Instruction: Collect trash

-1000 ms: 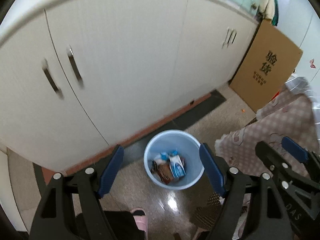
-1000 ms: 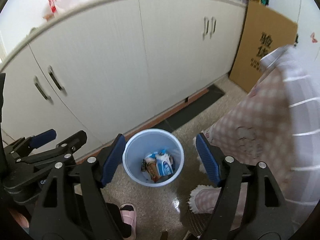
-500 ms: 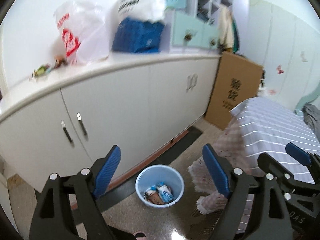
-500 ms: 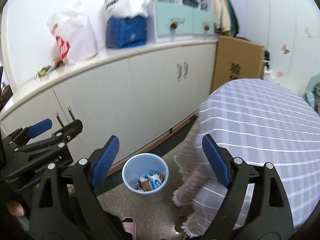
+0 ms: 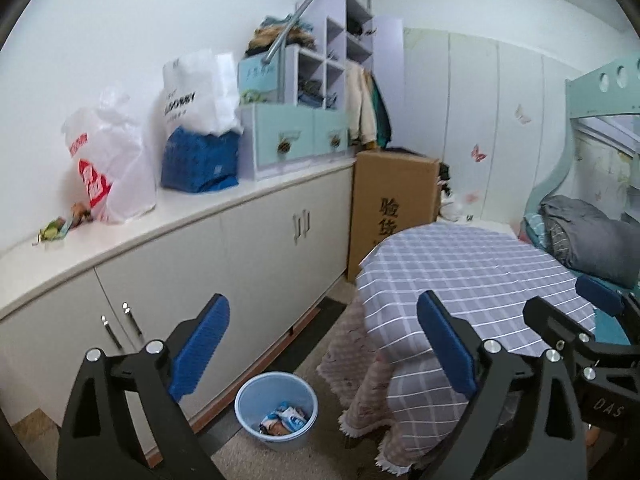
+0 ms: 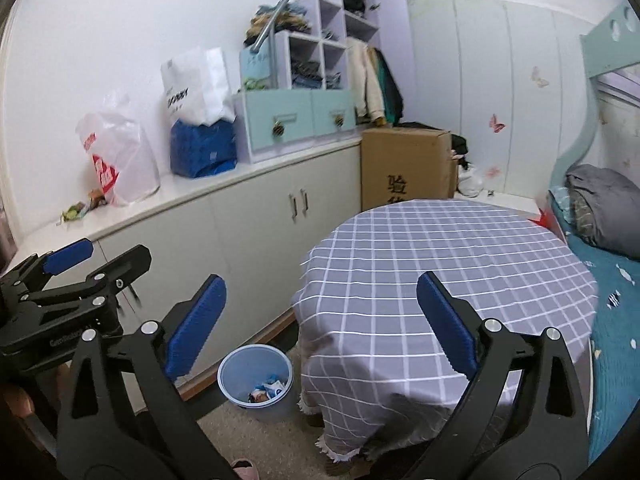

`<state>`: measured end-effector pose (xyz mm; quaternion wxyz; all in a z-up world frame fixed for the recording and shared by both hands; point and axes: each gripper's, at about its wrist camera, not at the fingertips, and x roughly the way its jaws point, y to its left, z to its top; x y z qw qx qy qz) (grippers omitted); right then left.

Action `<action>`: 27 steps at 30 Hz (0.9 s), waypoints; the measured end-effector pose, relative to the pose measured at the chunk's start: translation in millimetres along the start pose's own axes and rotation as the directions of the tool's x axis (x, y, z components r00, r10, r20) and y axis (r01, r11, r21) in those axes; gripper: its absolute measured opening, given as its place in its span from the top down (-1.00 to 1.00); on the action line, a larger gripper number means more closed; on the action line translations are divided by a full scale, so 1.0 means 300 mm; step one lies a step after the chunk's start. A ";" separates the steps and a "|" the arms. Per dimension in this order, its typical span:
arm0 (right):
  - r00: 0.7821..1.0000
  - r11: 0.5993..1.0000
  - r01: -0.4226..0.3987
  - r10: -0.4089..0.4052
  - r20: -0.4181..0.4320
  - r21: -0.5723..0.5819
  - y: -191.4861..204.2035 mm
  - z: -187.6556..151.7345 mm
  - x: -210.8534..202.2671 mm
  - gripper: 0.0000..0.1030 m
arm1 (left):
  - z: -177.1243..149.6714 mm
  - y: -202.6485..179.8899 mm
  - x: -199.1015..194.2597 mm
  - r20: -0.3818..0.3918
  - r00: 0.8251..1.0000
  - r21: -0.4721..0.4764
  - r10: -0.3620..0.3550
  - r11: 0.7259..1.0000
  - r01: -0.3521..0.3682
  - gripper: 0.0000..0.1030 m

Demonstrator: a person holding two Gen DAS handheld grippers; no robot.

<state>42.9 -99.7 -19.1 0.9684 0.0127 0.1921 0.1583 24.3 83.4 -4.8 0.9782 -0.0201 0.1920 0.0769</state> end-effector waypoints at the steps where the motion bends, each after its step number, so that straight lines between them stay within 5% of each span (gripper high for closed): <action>1: 1.000 1.000 0.007 -0.007 0.004 0.006 -0.011 -0.002 -0.017 -0.83 | 0.003 -0.018 -0.022 0.016 1.000 0.003 -0.008 1.000 0.008 -0.82; 13: 0.987 0.995 0.096 -0.097 0.126 0.013 -0.075 -0.018 -0.223 -0.87 | 0.014 -0.154 -0.154 0.100 0.991 0.060 -0.087 0.995 0.081 -0.83; 27: 0.982 0.992 0.123 -0.123 0.141 0.006 -0.095 -0.026 -0.252 -0.88 | 0.025 -0.186 -0.179 0.115 0.988 0.066 -0.100 0.993 0.093 -0.83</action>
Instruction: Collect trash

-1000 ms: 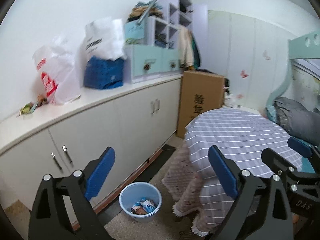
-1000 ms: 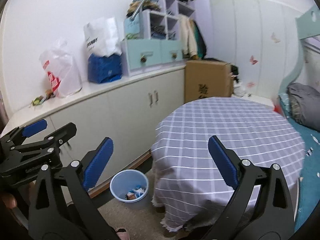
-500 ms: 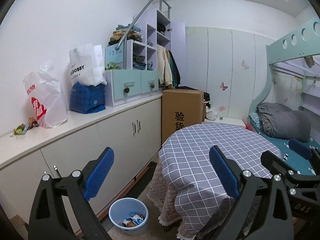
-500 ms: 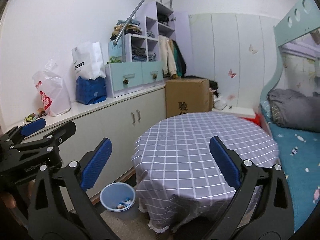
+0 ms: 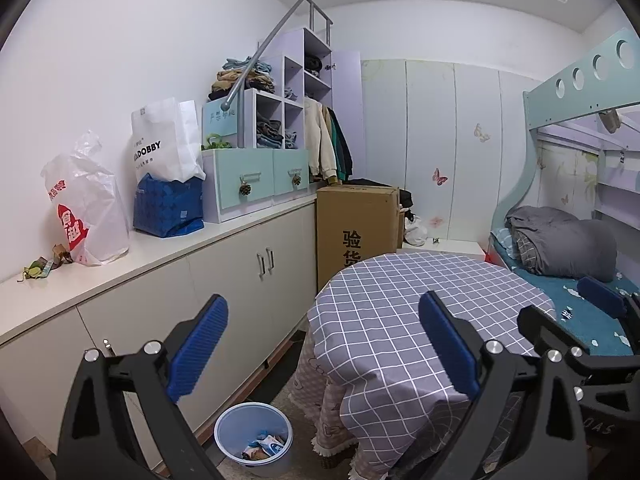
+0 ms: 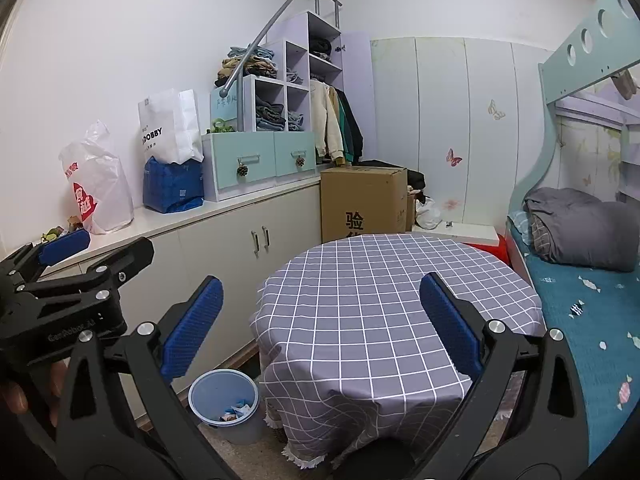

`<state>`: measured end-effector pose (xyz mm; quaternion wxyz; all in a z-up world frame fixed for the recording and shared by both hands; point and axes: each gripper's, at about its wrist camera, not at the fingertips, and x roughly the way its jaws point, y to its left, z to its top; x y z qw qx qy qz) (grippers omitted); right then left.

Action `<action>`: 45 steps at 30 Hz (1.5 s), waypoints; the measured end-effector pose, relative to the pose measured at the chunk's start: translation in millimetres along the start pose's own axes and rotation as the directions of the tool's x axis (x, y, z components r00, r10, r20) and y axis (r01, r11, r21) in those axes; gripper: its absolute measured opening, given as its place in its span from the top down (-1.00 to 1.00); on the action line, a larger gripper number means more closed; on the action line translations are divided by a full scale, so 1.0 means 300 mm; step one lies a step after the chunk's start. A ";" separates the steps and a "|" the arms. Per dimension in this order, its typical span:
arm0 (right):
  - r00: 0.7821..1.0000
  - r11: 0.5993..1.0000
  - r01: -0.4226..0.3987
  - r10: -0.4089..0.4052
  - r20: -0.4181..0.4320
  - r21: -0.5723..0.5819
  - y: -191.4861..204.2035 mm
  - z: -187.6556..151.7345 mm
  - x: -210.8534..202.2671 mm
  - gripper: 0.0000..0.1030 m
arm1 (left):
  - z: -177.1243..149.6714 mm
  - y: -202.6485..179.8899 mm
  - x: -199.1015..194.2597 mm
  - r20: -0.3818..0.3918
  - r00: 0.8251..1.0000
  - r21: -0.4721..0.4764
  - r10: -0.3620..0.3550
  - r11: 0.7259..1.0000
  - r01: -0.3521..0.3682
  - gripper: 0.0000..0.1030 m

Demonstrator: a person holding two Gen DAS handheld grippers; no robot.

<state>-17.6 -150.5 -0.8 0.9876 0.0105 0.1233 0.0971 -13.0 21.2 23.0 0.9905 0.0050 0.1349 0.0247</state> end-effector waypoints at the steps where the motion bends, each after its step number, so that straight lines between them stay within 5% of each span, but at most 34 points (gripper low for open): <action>1: 1.000 1.000 0.000 0.000 0.001 0.001 0.000 0.001 0.000 -0.88 | 0.001 -0.001 0.000 0.002 1.000 0.000 -0.003 1.000 0.003 -0.83; 45: 0.999 1.000 -0.021 0.021 -0.031 0.000 -0.004 -0.024 0.009 -0.88 | -0.029 0.006 0.013 -0.008 1.000 -0.004 -0.019 1.000 0.019 -0.83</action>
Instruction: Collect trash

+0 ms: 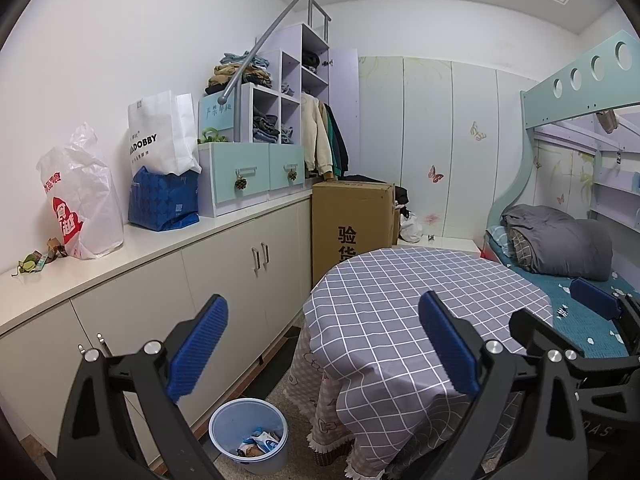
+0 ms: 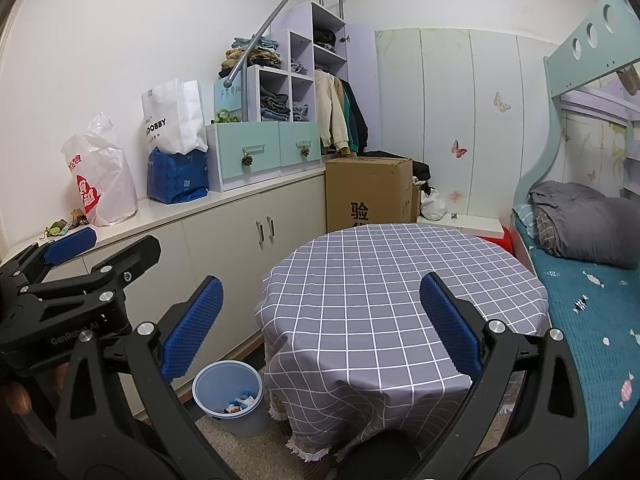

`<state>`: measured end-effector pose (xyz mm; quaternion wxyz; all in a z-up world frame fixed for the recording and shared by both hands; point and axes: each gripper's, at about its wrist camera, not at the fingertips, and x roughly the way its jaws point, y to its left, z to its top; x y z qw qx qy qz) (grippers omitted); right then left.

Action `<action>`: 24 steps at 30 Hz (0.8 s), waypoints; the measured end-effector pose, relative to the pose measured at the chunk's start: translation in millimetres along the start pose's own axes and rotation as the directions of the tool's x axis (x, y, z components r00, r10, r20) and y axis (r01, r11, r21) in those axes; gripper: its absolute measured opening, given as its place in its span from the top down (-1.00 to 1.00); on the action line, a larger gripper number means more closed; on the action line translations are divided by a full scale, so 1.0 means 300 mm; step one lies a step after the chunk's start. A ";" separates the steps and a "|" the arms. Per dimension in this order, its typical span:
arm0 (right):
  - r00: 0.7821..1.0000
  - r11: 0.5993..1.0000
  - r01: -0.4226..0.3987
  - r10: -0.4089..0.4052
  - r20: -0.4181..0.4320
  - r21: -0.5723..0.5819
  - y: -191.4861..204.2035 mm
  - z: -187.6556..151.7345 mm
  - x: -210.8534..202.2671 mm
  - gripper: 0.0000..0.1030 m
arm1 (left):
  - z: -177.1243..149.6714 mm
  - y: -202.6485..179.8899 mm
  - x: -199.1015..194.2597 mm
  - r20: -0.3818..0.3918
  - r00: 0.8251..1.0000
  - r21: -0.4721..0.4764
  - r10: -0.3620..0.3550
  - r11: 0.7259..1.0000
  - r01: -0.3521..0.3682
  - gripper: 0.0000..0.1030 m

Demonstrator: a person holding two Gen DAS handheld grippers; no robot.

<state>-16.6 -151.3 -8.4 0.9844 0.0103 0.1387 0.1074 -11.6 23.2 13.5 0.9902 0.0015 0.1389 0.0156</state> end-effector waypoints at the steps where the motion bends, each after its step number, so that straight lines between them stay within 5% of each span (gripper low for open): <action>1: 1.000 1.000 0.001 -0.001 0.001 0.000 0.001 0.000 0.000 -0.88 | -0.001 0.000 0.000 0.000 1.000 0.000 0.001 1.000 -0.001 -0.83; 24: 1.000 1.000 0.000 0.000 -0.002 -0.001 0.002 -0.003 0.000 -0.88 | -0.018 0.000 0.011 -0.003 1.000 -0.001 0.004 1.000 -0.004 -0.83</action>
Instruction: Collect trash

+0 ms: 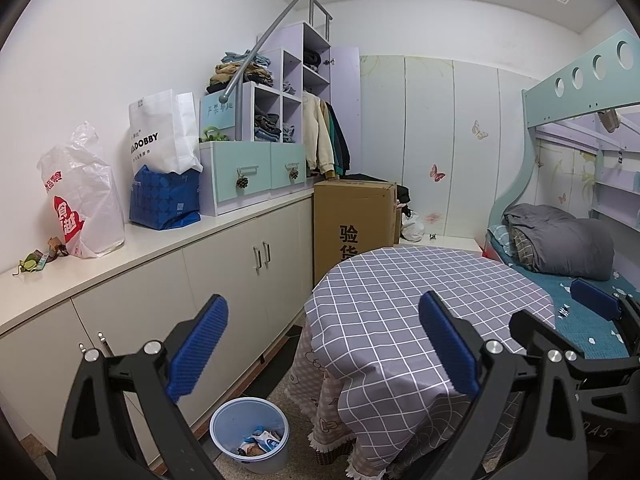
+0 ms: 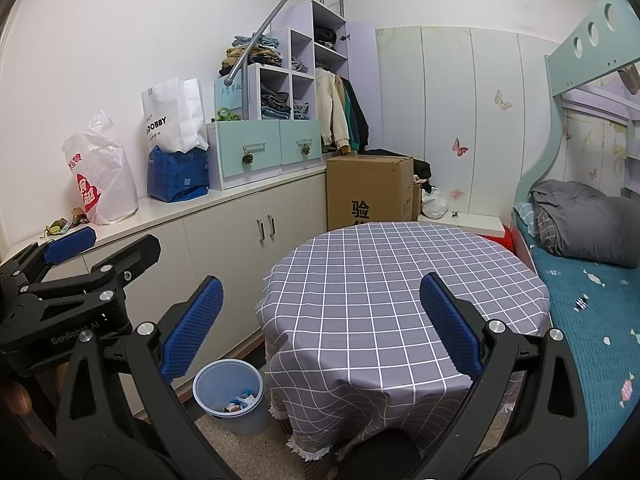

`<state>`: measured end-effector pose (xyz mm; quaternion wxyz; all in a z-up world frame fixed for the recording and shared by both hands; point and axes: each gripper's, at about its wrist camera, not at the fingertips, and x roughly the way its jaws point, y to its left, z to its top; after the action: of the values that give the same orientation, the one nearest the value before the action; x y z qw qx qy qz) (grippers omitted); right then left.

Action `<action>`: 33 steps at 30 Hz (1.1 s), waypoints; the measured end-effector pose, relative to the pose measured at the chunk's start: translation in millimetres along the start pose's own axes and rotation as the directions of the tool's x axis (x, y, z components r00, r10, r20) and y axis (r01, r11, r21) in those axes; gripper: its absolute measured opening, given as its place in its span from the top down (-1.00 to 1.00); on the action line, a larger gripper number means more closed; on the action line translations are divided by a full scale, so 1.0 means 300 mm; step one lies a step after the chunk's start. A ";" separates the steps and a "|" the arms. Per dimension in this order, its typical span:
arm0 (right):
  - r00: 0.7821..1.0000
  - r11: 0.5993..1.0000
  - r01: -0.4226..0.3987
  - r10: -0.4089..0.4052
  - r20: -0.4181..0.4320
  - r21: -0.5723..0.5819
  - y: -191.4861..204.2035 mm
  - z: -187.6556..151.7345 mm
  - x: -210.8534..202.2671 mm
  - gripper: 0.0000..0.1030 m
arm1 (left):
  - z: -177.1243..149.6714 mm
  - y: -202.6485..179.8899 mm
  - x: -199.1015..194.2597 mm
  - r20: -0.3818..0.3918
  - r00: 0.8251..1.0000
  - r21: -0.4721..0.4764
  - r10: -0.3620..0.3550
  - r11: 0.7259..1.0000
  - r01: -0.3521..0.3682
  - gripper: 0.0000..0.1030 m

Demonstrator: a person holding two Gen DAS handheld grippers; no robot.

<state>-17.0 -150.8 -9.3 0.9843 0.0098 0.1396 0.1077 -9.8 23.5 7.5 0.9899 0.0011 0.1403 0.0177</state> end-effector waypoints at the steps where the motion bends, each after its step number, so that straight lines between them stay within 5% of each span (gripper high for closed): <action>1: 1.000 1.000 0.000 0.000 0.000 0.000 0.000 -0.001 -0.001 -0.88 | 0.004 -0.001 -0.001 0.000 1.000 0.001 0.001 1.000 -0.001 -0.83; 33: 1.000 1.000 -0.002 0.002 -0.006 0.001 0.012 -0.023 -0.003 -0.88 | -0.012 0.013 0.012 -0.008 1.000 -0.001 0.011 1.000 -0.011 -0.83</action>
<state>-20.3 -147.6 -15.5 0.9837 0.0099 0.1426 0.1089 -7.6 27.6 3.0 0.9893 0.0013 0.1443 0.0232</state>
